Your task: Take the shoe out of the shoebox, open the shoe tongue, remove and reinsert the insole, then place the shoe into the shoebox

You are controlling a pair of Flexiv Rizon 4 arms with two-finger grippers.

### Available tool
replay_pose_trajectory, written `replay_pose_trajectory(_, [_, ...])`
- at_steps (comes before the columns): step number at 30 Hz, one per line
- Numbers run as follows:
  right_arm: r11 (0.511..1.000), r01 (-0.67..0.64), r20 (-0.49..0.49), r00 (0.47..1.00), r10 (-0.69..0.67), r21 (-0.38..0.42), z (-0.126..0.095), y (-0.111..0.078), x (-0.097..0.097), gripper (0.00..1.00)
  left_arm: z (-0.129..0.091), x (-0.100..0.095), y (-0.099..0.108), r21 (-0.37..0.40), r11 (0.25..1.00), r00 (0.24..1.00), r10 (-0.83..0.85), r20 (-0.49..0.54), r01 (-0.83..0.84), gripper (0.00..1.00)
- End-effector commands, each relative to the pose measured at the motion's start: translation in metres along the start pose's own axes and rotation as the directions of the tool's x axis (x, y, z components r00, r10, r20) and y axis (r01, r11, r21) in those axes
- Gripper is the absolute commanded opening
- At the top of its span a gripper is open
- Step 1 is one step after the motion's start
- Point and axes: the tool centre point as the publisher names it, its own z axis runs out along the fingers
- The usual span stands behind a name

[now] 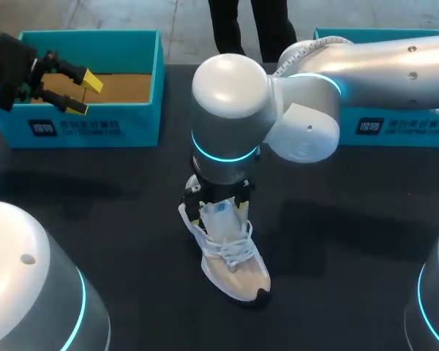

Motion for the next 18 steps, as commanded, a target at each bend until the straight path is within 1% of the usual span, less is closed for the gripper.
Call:
replay_pose_trajectory(1, [1.000,-0.003,0.004,1.000,0.003,-0.007,-0.008,-0.007,-0.002,1.00,0.000,0.000,-0.001,-0.001,1.000,1.000,0.001,-0.002,-0.001,1.00])
replay_pose_trajectory(10, [1.000,-0.012,0.006,1.000,0.012,0.003,-0.012,-0.016,-0.003,1.00,0.000,0.000,-0.001,-0.001,1.000,1.000,0.001,-0.002,-0.001,1.00])
replay_pose_trajectory(18, [1.000,-0.016,0.018,1.000,0.016,-0.002,-0.027,-0.023,-0.004,1.00,0.000,0.000,-0.001,-0.001,1.000,1.000,0.001,-0.002,-0.001,1.00])
